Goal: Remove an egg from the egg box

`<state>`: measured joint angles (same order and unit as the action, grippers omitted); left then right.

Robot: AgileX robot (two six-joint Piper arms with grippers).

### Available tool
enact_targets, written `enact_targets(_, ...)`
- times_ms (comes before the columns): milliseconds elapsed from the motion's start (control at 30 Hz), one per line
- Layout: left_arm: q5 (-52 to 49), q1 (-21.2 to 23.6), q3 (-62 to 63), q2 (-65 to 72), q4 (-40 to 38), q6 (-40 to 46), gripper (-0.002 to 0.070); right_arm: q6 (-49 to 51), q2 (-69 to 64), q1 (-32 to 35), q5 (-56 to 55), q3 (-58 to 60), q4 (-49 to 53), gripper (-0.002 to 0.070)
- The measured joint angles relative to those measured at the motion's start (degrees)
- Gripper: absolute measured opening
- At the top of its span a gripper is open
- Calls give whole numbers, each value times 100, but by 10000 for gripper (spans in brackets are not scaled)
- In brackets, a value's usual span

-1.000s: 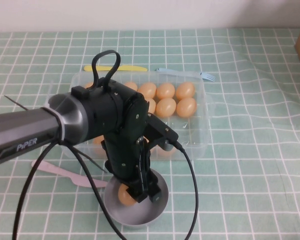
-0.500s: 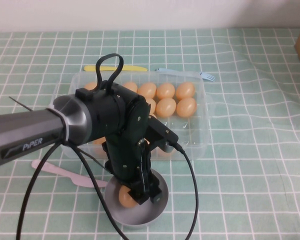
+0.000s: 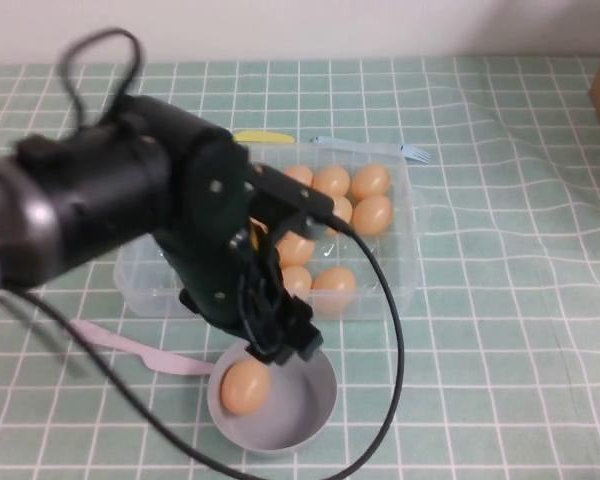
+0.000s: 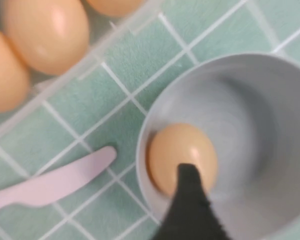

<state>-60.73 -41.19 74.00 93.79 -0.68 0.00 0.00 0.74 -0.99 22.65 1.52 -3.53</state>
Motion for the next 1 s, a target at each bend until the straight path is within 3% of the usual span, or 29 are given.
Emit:
enact_targets(67,-71,0,0,-392,0,-31,360,0,0,0,0,0,0,-17)
enact_targets(200,-239,-3,0,-1196,0,69,102,0,0,0,0,0,0,-17)
enact_targets(300,-207,-3,0,-1748,68,223,26,0,0,0,0,0,0,-17)
enact_targets(533,914,-3,-521,-3192,135,427,-1,0,0,0,0,0,0,-17)
enact_targets(800,2816,-3,-2964,-4667,341,512,-2,0,0,0,0,0,0,-17)
enact_targets(1000,3336,-3,-4208,-5088,1021,492,-2,0,0,0,0,0,0,-17)
